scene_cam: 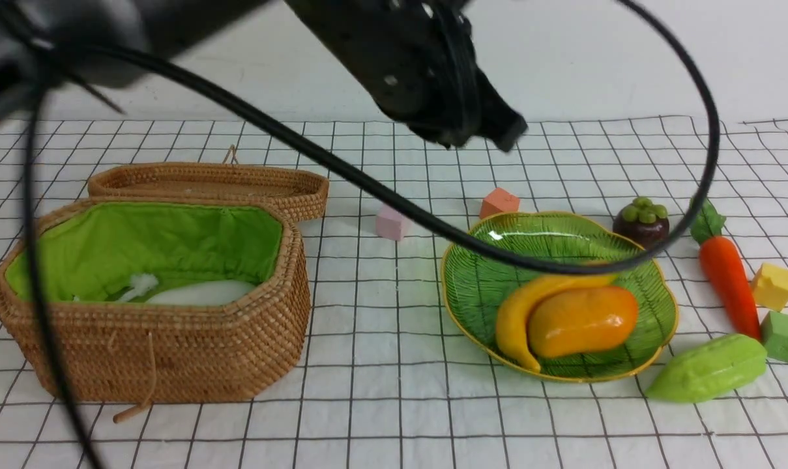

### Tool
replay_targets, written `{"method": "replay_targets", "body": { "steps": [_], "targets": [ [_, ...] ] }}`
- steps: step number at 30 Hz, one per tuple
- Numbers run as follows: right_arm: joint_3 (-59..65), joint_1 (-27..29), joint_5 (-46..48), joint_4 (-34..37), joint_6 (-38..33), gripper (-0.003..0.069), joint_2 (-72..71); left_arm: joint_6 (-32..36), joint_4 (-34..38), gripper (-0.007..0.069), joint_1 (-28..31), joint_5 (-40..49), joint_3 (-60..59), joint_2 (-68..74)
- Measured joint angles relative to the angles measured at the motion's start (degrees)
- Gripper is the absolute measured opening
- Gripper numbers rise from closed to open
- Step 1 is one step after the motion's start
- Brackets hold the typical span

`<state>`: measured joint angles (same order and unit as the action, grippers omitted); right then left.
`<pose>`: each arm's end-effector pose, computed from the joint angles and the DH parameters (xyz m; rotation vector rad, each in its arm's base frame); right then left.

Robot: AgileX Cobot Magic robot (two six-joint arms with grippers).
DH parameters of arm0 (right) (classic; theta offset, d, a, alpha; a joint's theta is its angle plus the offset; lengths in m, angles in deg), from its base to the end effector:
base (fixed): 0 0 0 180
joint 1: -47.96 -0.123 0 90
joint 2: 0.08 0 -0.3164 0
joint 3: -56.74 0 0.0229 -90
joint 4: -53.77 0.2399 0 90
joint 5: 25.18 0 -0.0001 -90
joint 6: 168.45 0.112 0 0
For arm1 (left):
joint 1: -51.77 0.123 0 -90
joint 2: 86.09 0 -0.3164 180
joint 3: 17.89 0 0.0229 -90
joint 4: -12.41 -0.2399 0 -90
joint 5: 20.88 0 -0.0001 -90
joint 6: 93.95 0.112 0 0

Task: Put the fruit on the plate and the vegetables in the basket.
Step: Take a chayote with your right arm and place it on the basket on the left.

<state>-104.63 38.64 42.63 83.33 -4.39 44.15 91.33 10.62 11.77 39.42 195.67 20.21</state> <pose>0.0460 0.0594 0.4125 -0.5091 2.1455 0.5800 0.3029 -0.2502 0.4433 0.9034 2.1548 -0.2651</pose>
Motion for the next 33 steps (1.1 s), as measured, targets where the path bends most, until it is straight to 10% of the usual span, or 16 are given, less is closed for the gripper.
{"method": "replay_targets", "body": {
  "steps": [7,17,27,33],
  "targets": [
    [-0.15,0.0,-5.17,1.46,-0.1,0.0159,11.22,-5.28,-2.09,-0.0013,0.0,3.96,-11.66,-20.76],
    [-7.5,0.0,-5.79,-0.43,-0.57,0.0159,26.51,-6.66,0.47,-0.0013,0.0,-14.09,-55.04,-54.77],
    [-12.26,0.0,-4.65,-11.99,-15.83,0.0184,40.2,-6.85,3.98,-0.0013,0.0,-26.0,-73.91,-75.87],
    [-12.44,0.0,-5.38,-24.92,-30.67,0.0353,48.16,-6.85,8.21,-0.0013,0.0,-30.47,-74.08,-75.95]
  ]
}}
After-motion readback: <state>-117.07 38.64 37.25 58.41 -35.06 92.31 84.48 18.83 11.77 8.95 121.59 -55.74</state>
